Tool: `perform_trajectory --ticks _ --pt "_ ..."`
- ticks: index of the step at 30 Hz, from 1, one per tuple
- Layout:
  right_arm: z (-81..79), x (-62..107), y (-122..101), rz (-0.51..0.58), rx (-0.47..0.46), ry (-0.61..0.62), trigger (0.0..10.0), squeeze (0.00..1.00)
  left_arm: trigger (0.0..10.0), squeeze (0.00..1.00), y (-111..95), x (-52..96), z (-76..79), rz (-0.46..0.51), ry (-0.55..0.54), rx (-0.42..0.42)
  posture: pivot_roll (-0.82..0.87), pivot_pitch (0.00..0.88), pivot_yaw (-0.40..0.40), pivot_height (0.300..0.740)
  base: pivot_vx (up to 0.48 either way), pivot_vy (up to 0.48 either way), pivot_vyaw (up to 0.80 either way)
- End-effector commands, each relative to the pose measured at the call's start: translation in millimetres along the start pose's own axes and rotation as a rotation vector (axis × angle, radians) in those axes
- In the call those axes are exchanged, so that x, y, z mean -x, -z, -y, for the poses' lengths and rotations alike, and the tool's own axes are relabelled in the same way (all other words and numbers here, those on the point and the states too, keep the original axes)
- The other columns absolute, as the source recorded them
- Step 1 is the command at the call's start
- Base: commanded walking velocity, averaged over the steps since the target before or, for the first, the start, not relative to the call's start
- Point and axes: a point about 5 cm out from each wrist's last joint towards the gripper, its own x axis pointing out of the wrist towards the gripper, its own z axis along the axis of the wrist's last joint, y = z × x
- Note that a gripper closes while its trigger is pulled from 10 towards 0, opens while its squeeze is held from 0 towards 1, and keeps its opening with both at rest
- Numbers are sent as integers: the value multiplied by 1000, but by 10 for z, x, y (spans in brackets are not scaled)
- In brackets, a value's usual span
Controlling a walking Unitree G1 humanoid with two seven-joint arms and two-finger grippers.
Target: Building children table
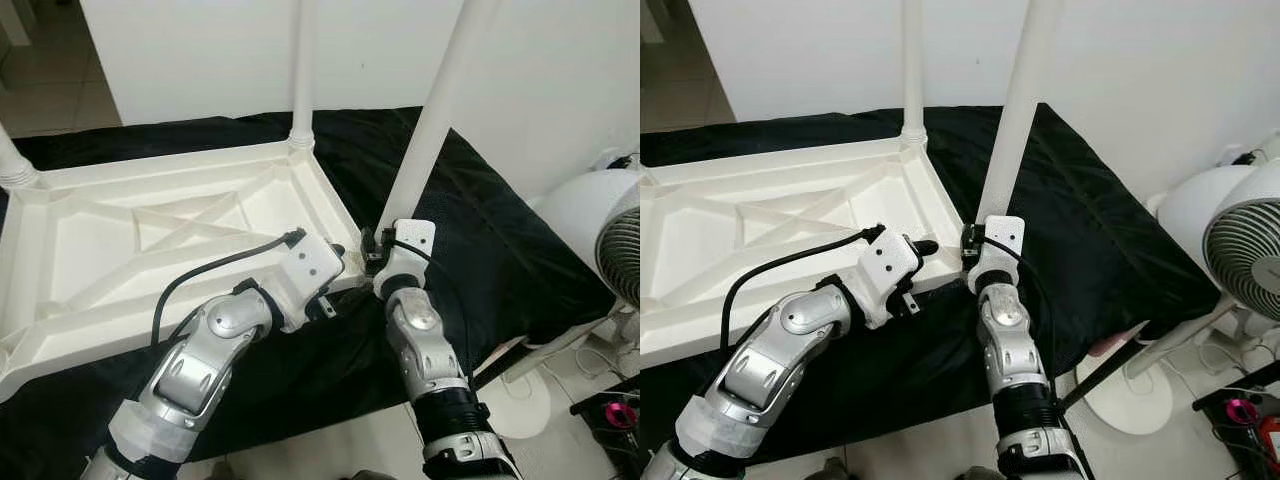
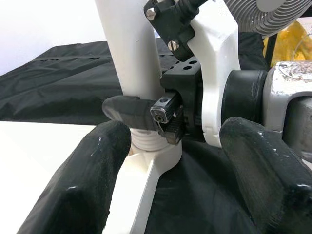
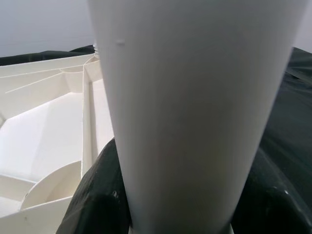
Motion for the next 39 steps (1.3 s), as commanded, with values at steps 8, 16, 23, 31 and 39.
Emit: perform_trajectory --ticks 8,16,23,31,39 --pt "-6 69 -13 18 -75 -54 10000 1000 10000 0 9 -1 10 1 -11 -2 -44 0 -47 740 0 0 0" --pt "113 128 -77 39 -40 -70 10000 1000 10000 0 14 -6 17 3 -11 -2 -48 0 -46 740 0 0 0" --pt "246 178 -56 31 -26 -228 10000 0 10000 0 6 -15 0 5 -10 -6 -55 0 -40 740 0 0 0" --pt "389 97 -18 16 106 -496 10000 0 10000 0 -8 -43 -4 9 -2 -8 -66 0 -26 740 0 0 0" --pt "420 -69 -64 -3 186 -587 10000 0 10000 0 -18 -59 -21 11 0 -13 -58 0 -23 740 0 0 0"
